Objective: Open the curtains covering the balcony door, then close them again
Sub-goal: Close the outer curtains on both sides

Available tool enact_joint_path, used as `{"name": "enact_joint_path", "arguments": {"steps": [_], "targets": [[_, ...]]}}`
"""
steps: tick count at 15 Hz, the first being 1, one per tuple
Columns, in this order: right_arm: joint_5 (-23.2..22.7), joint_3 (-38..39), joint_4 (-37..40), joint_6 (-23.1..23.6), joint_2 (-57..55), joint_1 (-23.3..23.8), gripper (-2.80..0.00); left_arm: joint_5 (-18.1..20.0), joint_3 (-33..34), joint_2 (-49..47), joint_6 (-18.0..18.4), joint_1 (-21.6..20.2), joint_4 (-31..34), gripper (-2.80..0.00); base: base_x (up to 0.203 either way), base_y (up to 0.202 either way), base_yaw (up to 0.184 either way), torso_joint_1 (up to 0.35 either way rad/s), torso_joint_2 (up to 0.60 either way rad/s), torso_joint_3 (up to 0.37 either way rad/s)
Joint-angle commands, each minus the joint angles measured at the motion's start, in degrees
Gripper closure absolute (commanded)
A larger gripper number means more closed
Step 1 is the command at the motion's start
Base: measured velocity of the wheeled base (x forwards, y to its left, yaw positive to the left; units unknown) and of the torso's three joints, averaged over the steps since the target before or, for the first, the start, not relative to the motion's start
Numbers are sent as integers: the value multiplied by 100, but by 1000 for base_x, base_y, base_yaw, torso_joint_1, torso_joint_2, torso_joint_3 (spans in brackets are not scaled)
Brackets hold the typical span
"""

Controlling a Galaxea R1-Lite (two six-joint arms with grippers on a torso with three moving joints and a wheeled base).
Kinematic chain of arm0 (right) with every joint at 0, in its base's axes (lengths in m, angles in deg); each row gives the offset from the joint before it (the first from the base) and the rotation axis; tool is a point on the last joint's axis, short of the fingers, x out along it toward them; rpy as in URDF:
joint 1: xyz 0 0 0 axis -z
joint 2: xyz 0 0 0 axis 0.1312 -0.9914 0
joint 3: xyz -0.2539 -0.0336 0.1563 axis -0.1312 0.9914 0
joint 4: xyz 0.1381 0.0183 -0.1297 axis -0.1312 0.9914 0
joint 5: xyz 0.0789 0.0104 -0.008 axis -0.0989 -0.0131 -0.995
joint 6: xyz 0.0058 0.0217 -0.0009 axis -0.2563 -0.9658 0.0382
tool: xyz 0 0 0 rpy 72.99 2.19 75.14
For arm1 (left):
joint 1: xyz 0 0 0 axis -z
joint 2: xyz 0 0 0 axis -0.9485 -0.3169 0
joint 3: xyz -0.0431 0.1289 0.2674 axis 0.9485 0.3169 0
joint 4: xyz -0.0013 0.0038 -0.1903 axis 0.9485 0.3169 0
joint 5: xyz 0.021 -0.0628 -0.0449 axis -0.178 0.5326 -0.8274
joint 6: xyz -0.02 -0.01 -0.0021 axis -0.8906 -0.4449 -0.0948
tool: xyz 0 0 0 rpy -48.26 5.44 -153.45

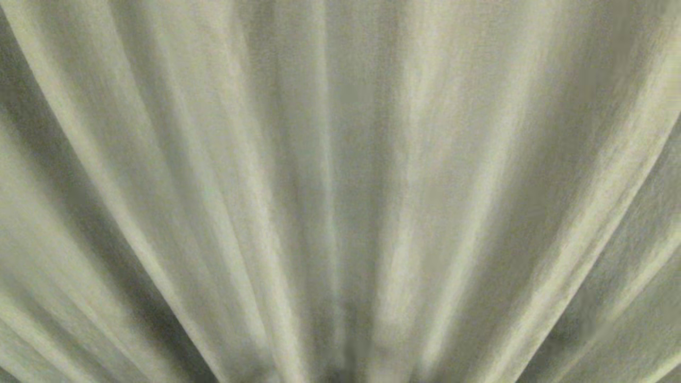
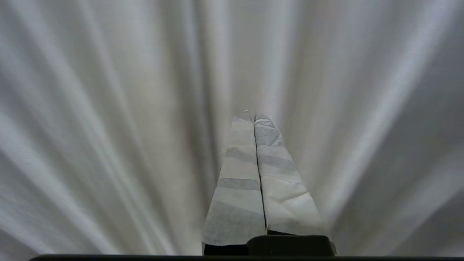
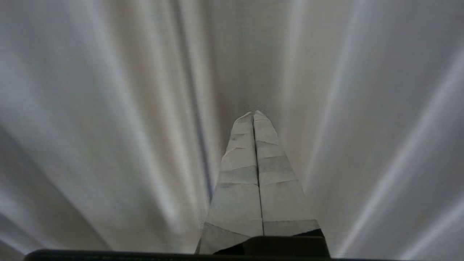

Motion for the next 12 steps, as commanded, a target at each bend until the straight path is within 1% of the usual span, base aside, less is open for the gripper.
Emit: {"name": "enact_joint_path", "arguments": {"steps": [1,12], "targets": [[1,0,-3,-1,0,-1,0,9,-2,10,-1,-1,1,0,0,-195,3,2,7,6],[1,0,-3,-1,0,-1,0,9,7,10,-1,-1,1,0,0,-192,3,3,2,3]]}}
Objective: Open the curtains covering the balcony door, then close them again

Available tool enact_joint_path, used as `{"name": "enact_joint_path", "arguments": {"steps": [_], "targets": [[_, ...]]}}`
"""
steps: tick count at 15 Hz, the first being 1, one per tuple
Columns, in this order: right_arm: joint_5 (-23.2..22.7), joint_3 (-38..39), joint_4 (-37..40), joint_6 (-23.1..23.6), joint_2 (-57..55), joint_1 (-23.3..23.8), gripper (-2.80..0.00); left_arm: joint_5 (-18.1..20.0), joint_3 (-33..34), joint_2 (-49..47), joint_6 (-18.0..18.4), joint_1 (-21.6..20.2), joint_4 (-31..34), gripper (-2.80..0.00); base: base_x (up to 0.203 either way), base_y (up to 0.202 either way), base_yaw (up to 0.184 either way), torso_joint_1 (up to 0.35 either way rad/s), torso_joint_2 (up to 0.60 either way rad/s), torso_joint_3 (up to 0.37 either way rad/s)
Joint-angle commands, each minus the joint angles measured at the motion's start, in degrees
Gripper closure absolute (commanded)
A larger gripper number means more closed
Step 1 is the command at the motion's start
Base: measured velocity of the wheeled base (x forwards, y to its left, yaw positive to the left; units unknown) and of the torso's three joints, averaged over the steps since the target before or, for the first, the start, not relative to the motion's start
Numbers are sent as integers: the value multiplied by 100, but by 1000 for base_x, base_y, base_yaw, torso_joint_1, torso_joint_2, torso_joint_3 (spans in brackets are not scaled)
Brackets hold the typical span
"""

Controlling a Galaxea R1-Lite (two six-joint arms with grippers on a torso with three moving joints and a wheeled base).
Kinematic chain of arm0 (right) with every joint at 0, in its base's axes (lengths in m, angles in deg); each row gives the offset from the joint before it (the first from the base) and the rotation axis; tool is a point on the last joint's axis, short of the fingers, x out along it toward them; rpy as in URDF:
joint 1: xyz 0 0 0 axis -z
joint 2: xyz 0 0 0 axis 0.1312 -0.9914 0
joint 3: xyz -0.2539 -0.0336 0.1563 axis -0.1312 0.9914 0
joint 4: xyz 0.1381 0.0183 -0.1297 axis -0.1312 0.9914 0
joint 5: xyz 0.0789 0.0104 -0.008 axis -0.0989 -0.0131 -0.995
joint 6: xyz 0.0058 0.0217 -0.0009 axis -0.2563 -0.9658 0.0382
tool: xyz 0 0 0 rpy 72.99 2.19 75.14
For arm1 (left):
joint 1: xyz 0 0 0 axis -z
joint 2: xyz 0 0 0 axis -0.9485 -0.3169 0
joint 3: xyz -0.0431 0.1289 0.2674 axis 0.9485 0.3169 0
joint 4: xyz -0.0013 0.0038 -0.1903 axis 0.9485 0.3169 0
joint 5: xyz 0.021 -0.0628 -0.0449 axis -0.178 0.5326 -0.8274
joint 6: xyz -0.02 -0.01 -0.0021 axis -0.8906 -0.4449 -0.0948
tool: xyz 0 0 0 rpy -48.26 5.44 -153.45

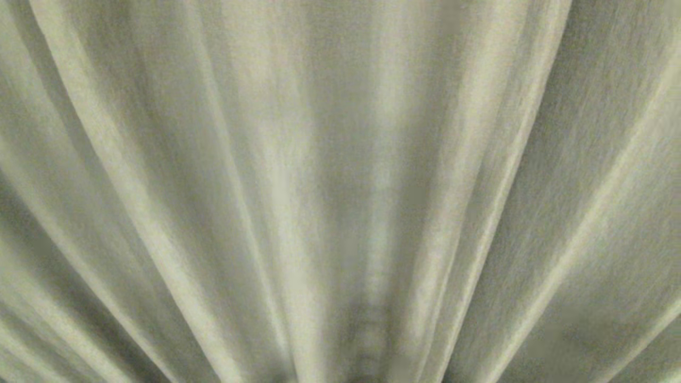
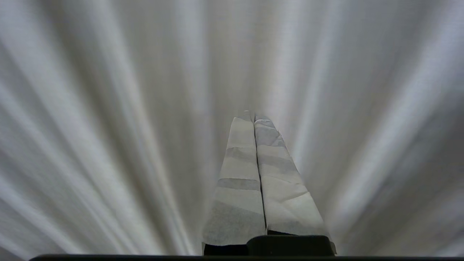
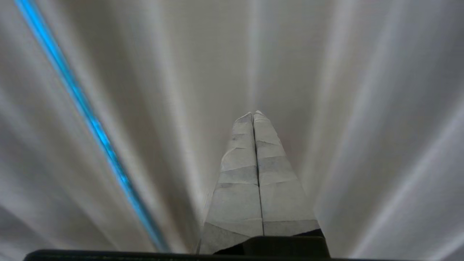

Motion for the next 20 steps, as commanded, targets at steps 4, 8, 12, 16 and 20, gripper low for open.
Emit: {"name": "enact_joint_path", "arguments": {"steps": [4,8,12,16,20], "targets": [[1,0,-5,-3,0,-2,0,0,0,7,-1,-1,1,0,0,-190,4,0,2,3],[1,0,-5,-3,0,-2,0,0,0,7,8,-1,-8,0,0,-190,2,2,3,4],[1,0,-5,-3,0,-2,0,-9,8,7,-1,-1,-17,0,0,-163,0,4,4,4],[1,0,-5,-3,0,-2,0,-11,8,7,-1,-1,-17,0,0,0,0,0,0,0],[1,0,-5,-3,0,-2,0,-18,8,7,-1,-1,-17,0,0,0,0,0,0,0]]}}
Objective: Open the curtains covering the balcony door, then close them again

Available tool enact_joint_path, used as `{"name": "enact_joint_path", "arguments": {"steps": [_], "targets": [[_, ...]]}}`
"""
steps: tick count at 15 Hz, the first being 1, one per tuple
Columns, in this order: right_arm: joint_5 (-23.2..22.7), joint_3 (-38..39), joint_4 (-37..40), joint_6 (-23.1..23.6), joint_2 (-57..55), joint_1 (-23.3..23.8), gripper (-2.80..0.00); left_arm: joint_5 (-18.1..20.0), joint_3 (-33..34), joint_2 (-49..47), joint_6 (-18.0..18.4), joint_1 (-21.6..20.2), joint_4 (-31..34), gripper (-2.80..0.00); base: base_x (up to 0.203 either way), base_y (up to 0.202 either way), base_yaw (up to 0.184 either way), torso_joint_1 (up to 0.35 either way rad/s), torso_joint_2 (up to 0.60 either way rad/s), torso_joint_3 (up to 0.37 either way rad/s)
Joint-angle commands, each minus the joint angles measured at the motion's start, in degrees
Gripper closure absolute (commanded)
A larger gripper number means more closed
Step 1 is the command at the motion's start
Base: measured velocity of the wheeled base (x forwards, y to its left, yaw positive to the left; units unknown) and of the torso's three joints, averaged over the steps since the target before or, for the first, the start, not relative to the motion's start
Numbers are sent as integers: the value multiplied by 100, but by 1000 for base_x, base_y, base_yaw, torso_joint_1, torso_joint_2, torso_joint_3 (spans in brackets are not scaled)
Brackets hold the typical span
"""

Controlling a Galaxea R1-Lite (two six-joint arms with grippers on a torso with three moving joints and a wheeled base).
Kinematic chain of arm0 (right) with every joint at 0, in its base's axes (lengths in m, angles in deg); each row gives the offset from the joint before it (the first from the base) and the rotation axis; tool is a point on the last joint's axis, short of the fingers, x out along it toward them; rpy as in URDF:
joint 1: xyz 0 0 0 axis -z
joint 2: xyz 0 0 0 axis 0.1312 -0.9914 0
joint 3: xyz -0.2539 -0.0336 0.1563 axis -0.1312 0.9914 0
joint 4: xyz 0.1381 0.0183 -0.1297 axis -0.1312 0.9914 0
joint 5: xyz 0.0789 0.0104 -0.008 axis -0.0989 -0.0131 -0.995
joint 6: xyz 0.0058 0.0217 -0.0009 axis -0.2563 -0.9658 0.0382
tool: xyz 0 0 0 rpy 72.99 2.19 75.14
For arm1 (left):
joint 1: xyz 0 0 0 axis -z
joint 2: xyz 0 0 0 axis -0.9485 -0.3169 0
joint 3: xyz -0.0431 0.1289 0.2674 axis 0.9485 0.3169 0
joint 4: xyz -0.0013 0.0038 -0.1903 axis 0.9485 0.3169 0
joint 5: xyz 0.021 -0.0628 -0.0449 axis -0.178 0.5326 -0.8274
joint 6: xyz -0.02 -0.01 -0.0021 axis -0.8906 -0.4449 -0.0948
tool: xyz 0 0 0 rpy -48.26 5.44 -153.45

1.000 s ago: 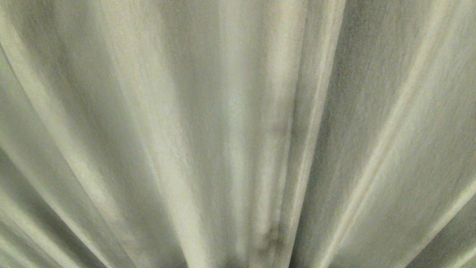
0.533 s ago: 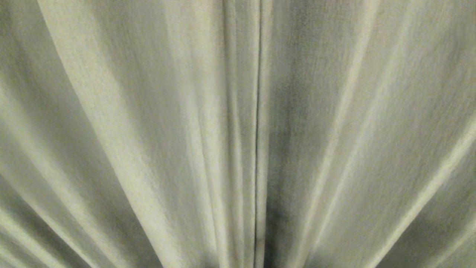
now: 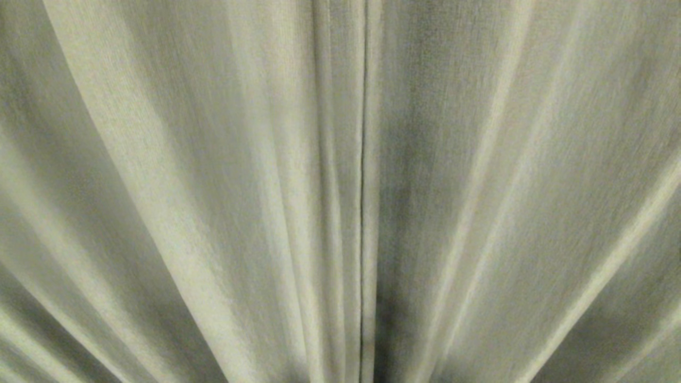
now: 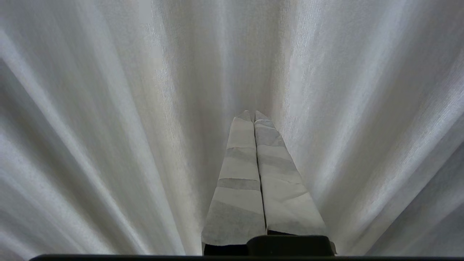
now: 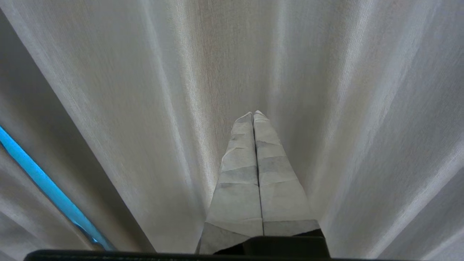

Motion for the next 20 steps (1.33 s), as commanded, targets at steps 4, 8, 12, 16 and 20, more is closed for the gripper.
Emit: {"name": "enact_joint_path", "arguments": {"steps": [4,8,12,16,20], "targets": [[1,0,-3,-1,0,-1,0,0,0,7,-6,-3,5,0,0,0,0,0,0,0],[1,0,-3,7,0,6,0,0,0,7,-8,-3,5,0,0,0,0,0,0,0],[-17,0,-12,-1,0,-1,0,0,0,7,-8,-3,5,0,0,0,0,0,0,0],[-17,0,-12,7,0,-1,0,0,0,7,-8,-3,-4,0,0,0,0,0,0,0],[-8,0,-3,51,0,-1,0,0,0,7,-8,-3,-4,0,0,0,0,0,0,0]]}}
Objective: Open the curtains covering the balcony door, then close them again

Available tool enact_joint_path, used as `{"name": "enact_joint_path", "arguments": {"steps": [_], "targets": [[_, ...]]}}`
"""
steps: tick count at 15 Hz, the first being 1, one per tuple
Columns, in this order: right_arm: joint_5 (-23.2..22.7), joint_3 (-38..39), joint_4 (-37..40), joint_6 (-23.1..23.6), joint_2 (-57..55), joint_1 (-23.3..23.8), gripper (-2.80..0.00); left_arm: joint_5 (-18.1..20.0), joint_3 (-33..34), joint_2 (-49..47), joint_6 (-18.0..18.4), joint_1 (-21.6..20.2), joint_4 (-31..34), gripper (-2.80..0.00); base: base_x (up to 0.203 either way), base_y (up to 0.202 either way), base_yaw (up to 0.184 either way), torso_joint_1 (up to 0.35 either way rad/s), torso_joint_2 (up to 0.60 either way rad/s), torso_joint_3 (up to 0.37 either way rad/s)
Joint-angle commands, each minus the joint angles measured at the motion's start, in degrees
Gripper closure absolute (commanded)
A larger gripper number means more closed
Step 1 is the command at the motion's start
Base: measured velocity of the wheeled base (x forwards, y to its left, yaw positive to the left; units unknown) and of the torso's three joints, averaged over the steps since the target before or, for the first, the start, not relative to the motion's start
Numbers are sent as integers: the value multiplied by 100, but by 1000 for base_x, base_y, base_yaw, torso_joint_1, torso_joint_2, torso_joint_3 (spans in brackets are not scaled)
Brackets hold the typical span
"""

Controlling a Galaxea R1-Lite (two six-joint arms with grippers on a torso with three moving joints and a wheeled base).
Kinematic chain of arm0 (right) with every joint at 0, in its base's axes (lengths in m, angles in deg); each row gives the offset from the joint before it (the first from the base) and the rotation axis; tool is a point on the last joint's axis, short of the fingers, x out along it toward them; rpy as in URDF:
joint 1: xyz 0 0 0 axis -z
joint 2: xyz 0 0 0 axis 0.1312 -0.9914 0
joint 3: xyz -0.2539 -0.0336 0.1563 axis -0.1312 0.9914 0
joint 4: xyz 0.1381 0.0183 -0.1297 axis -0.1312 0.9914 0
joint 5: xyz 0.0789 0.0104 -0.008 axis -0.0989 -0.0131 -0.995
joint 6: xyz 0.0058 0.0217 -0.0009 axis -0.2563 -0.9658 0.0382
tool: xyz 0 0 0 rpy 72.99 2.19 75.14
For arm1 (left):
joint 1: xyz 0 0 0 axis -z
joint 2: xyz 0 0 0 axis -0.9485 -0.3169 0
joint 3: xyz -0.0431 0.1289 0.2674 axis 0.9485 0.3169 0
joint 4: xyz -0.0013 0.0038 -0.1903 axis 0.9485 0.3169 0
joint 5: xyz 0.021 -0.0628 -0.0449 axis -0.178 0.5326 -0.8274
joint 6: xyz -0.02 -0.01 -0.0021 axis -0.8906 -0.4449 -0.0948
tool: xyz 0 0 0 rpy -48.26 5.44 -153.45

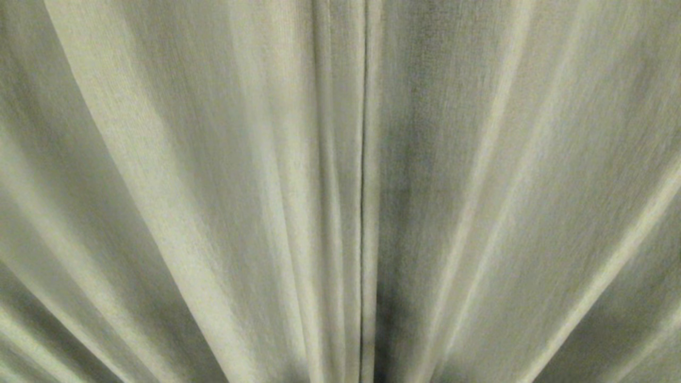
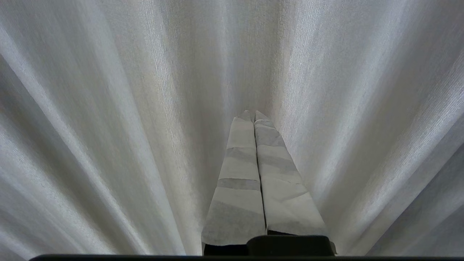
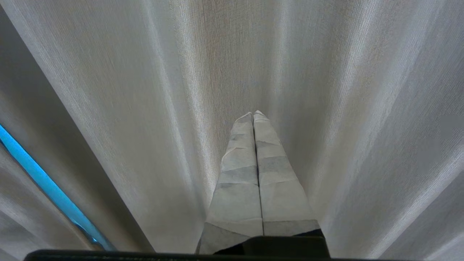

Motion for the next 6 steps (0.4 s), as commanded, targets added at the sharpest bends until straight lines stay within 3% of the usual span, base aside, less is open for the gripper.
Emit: {"name": "enact_joint_path", "arguments": {"steps": [1,6], "targets": [[6,0,0,4,0,-1,0,2,0,5,0,-1,3,0,0,0,0,0,0,0],[4,0,-8,-56,0,-1,0,2,0,5,0,-1,0,0,0,0,0,0,0,0]]}}
